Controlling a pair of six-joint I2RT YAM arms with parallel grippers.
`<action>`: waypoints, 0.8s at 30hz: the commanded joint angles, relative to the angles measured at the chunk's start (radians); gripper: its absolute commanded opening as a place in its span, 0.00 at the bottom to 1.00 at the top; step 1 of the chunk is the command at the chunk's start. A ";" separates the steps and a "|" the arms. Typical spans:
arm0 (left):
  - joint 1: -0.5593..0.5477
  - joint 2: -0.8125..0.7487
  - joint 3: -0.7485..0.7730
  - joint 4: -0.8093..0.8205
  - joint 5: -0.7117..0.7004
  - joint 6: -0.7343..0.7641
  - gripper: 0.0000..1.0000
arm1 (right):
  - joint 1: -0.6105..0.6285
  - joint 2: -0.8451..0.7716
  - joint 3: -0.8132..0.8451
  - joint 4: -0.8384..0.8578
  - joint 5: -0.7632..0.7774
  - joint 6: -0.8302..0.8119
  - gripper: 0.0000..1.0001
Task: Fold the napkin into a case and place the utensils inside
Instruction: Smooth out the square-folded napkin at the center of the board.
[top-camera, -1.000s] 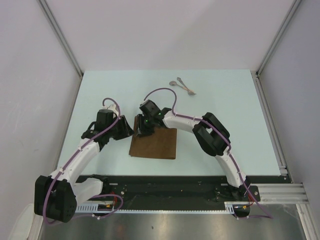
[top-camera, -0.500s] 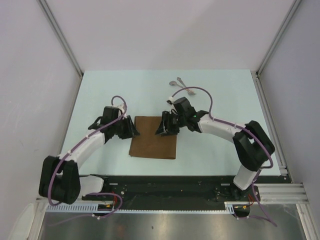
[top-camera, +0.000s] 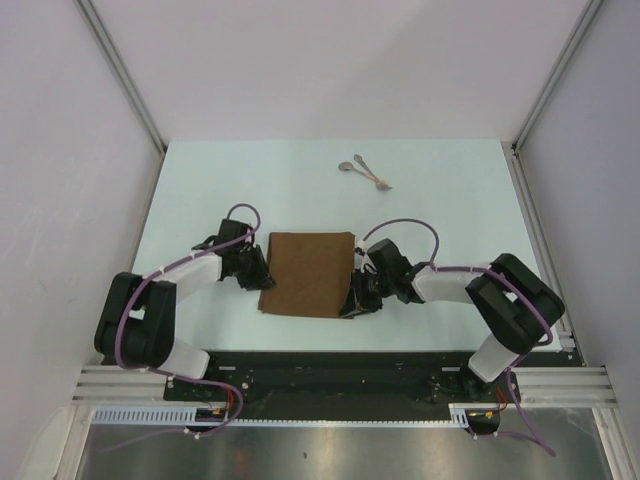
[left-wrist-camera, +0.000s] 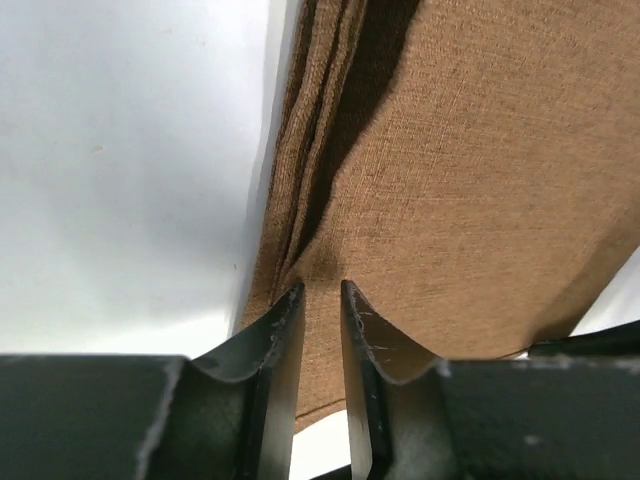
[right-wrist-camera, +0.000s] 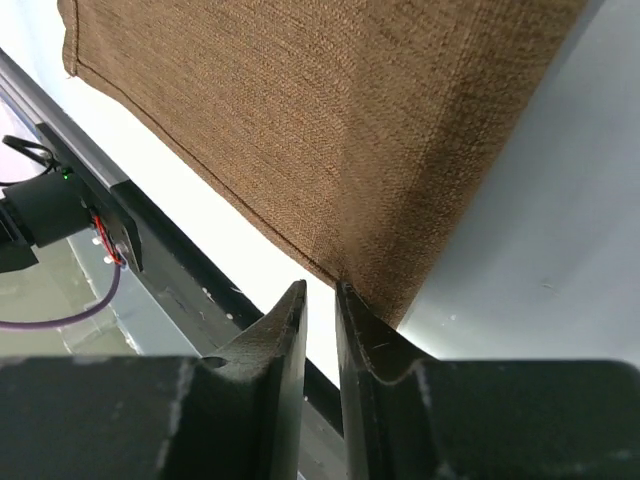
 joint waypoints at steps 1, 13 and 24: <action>0.009 -0.052 0.005 -0.025 -0.125 -0.010 0.28 | -0.002 -0.048 0.020 0.038 -0.001 -0.044 0.22; 0.010 0.093 0.229 0.117 0.115 -0.069 0.27 | -0.188 0.048 0.307 0.018 -0.034 -0.077 0.33; 0.097 0.375 0.418 -0.019 -0.027 -0.007 0.21 | -0.333 0.412 0.549 0.136 -0.152 -0.046 0.33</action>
